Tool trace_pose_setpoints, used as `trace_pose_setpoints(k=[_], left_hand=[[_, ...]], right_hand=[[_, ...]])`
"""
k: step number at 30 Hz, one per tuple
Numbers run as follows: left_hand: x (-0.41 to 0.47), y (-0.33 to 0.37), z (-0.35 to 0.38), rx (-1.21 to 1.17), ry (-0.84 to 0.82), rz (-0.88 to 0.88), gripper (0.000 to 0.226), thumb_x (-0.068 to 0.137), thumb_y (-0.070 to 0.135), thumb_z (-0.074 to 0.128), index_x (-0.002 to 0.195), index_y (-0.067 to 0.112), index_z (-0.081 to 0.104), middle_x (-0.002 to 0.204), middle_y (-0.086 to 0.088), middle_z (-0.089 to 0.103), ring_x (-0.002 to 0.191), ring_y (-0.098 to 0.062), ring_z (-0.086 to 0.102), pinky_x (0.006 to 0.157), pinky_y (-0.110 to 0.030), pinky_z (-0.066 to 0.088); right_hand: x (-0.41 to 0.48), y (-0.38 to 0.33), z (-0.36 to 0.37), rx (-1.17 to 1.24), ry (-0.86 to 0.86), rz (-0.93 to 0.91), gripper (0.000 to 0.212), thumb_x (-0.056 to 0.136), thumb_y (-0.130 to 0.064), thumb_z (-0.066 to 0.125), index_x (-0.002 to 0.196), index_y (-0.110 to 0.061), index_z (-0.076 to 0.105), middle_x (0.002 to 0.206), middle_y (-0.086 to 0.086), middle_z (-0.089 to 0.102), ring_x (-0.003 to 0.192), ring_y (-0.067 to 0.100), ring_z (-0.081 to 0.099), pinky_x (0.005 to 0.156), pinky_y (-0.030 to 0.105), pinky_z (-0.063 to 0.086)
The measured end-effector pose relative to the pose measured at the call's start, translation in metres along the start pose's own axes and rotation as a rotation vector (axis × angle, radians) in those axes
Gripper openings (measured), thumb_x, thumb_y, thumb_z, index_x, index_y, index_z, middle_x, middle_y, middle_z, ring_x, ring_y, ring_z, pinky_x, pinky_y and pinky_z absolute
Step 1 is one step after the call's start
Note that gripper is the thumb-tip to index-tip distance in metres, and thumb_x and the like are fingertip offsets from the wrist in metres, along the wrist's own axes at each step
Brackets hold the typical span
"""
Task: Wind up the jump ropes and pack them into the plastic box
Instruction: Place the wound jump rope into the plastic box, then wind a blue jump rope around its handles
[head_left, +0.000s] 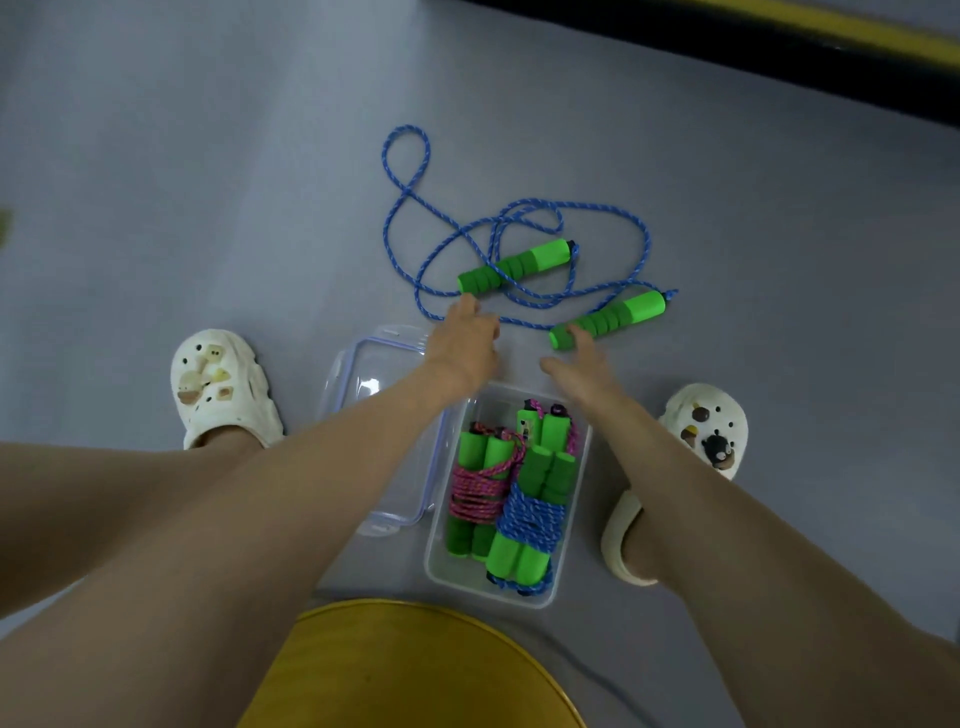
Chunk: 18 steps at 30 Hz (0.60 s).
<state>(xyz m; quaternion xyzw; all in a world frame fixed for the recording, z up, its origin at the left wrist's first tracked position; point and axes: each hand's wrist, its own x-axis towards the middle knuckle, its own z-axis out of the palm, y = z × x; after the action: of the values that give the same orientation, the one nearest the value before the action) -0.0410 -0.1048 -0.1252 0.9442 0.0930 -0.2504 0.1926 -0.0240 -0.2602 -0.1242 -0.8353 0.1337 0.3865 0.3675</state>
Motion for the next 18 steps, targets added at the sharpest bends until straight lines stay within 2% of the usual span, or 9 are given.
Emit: trace_pose_setpoints(k=[3, 6, 9, 12, 15, 16, 18], left_hand=[[0.031, -0.008, 0.004, 0.001, 0.087, 0.025, 0.034, 0.089, 0.013, 0.054, 0.123, 0.008, 0.052, 0.142, -0.013, 0.031, 0.124, -0.03, 0.036, 0.098, -0.044, 0.04], [0.056, -0.015, 0.012, -0.035, 0.165, -0.009, 0.044, 0.089, 0.016, 0.057, 0.128, 0.005, 0.042, 0.135, -0.014, 0.039, 0.121, -0.032, 0.04, 0.096, -0.043, 0.038], [0.071, -0.02, 0.017, -0.066, 0.205, -0.061, 0.038, 0.089, 0.013, 0.057, 0.123, 0.006, 0.041, 0.126, -0.014, 0.047, 0.114, -0.032, 0.046, 0.09, -0.041, 0.038], [0.078, -0.025, 0.015, 0.02, 0.213, -0.071, 0.042, 0.088, 0.012, 0.062, 0.122, 0.003, 0.04, 0.122, -0.016, 0.049, 0.11, -0.032, 0.048, 0.085, -0.039, 0.038], [0.074, -0.027, 0.008, 0.016, 0.148, -0.072, 0.043, 0.085, 0.01, 0.065, 0.12, -0.001, 0.044, 0.122, -0.018, 0.045, 0.11, -0.033, 0.047, 0.077, -0.037, 0.039], [0.07, -0.027, 0.003, -0.012, 0.129, -0.086, 0.041, 0.084, 0.011, 0.065, 0.118, -0.001, 0.047, 0.121, -0.018, 0.043, 0.109, -0.033, 0.047, 0.074, -0.036, 0.038], [0.062, -0.026, -0.012, -0.071, 0.109, -0.129, 0.035, 0.083, 0.016, 0.065, 0.112, -0.001, 0.053, 0.121, -0.017, 0.04, 0.103, -0.033, 0.048, 0.072, -0.035, 0.038]], right_hand=[[0.03, 0.0, 0.005, 0.11, -0.004, 0.049, 0.071, 0.091, -0.027, 0.056, 0.15, -0.03, 0.017, 0.151, 0.011, 0.031, 0.138, 0.03, 0.03, 0.112, 0.041, 0.028], [0.057, 0.004, 0.008, 0.142, -0.003, 0.094, 0.072, 0.089, -0.042, 0.057, 0.149, -0.037, 0.017, 0.153, 0.011, 0.027, 0.141, 0.031, 0.023, 0.113, 0.047, 0.028], [0.074, 0.011, 0.01, 0.118, 0.018, 0.194, 0.065, 0.087, -0.051, 0.055, 0.145, -0.042, 0.026, 0.147, 0.018, 0.018, 0.134, 0.034, 0.027, 0.111, 0.046, 0.031], [0.078, 0.011, 0.009, 0.134, 0.127, 0.16, 0.046, 0.09, -0.039, 0.055, 0.134, -0.026, 0.049, 0.136, 0.017, 0.036, 0.126, 0.032, 0.037, 0.108, 0.036, 0.035], [0.067, 0.011, 0.003, 0.12, 0.26, 0.09, 0.028, 0.092, -0.029, 0.057, 0.116, -0.016, 0.063, 0.114, 0.01, 0.059, 0.115, 0.025, 0.05, 0.091, 0.027, 0.042], [0.062, 0.01, -0.001, 0.149, 0.288, 0.094, 0.021, 0.091, -0.024, 0.059, 0.109, -0.015, 0.065, 0.107, 0.006, 0.06, 0.107, 0.023, 0.055, 0.085, 0.026, 0.043], [0.052, 0.002, -0.009, 0.328, 0.286, 0.145, 0.011, 0.089, -0.008, 0.059, 0.093, -0.016, 0.065, 0.1, 0.007, 0.062, 0.091, 0.022, 0.06, 0.079, 0.033, 0.052]])
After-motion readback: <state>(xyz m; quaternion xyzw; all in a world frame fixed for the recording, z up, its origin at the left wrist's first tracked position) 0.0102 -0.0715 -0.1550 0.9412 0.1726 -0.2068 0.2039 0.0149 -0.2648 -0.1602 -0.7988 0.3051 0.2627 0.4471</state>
